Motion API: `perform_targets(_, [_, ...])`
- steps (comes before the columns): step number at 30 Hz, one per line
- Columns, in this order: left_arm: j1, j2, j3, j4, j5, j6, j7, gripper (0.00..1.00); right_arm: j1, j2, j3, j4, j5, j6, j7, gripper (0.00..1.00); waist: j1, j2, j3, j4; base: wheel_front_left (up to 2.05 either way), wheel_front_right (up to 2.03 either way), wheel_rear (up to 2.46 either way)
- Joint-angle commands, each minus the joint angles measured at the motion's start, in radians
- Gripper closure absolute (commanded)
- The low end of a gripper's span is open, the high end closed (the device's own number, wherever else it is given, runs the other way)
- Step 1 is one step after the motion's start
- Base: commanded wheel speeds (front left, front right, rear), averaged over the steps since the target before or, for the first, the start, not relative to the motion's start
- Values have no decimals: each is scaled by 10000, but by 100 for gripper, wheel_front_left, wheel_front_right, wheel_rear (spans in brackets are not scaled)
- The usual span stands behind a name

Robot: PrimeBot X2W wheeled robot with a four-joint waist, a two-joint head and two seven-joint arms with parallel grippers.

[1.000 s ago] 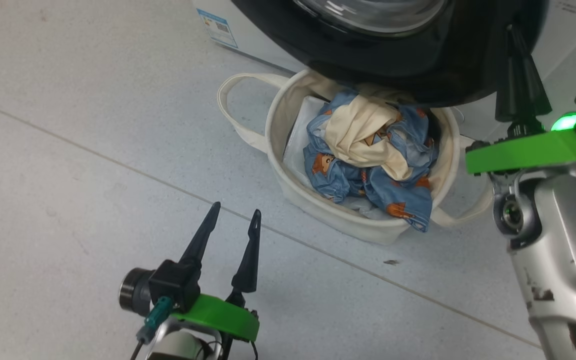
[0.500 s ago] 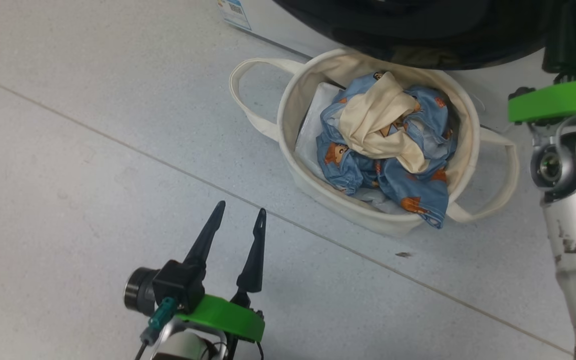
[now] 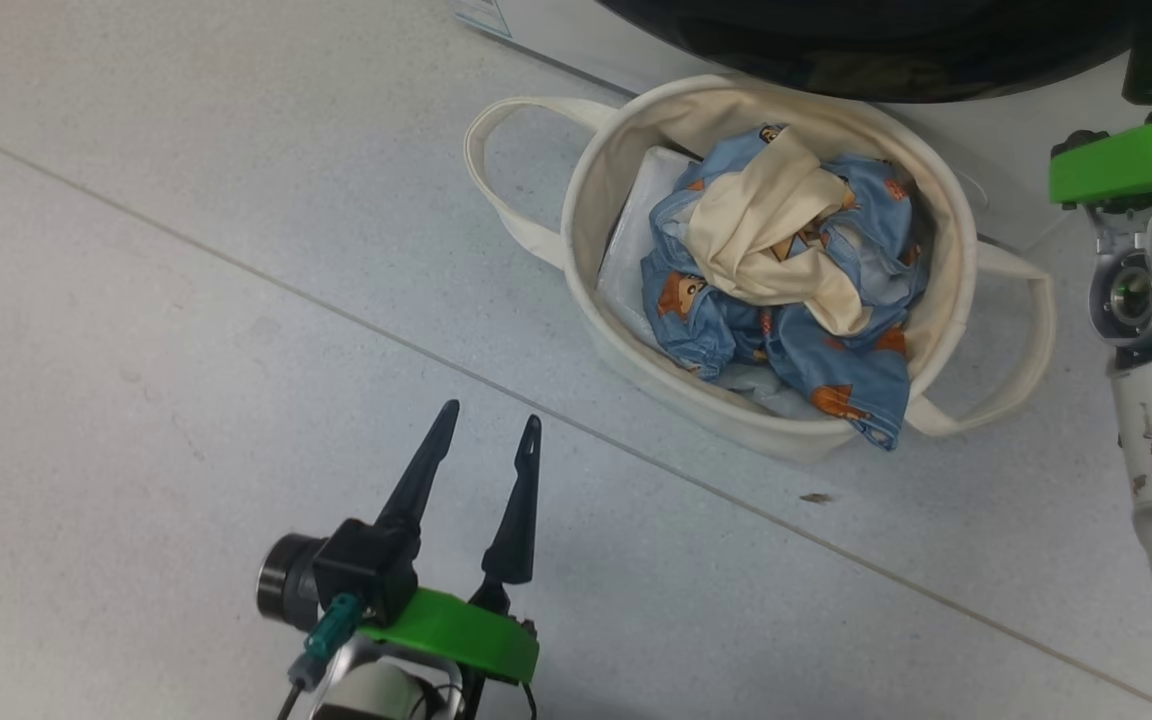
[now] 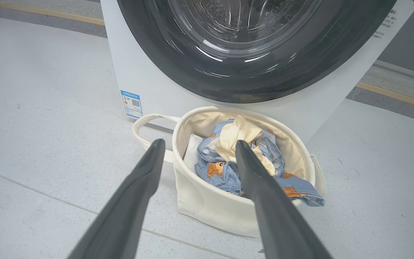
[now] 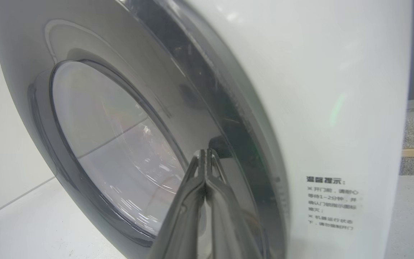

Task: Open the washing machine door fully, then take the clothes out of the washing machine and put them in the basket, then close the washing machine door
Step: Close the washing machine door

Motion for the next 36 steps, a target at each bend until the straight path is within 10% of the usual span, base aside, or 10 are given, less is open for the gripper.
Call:
perform_targets(1, [-143, 61, 291, -316, -47, 76, -122, 0, -291, -17, -6, -298, 79, -6, -38, 100, 0, 0, -62, -30, 0, 0, 0])
perform_targets(13, [269, 61, 943, 208, -398, -121, -122, 0, 1858, 266, 969, -1401, 32, -6, -38, 100, 0, 0, -1701, -529, 0, 0, 0])
perform_targets(34, [1336, 308, 2180, -134, 293, -1043, -122, 0, 6682, 1418, 51, -3495, -1538, -6, -38, 99, 0, 0, -3754, -3565, 0, 0, 0])
perform_targets(36, [1460, 298, 2334, -165, 349, -1090, -122, 0, 6982, 1549, -121, -3536, -1632, -6, -38, 60, 0, 0, -3874, -3789, 0, 0, 0])
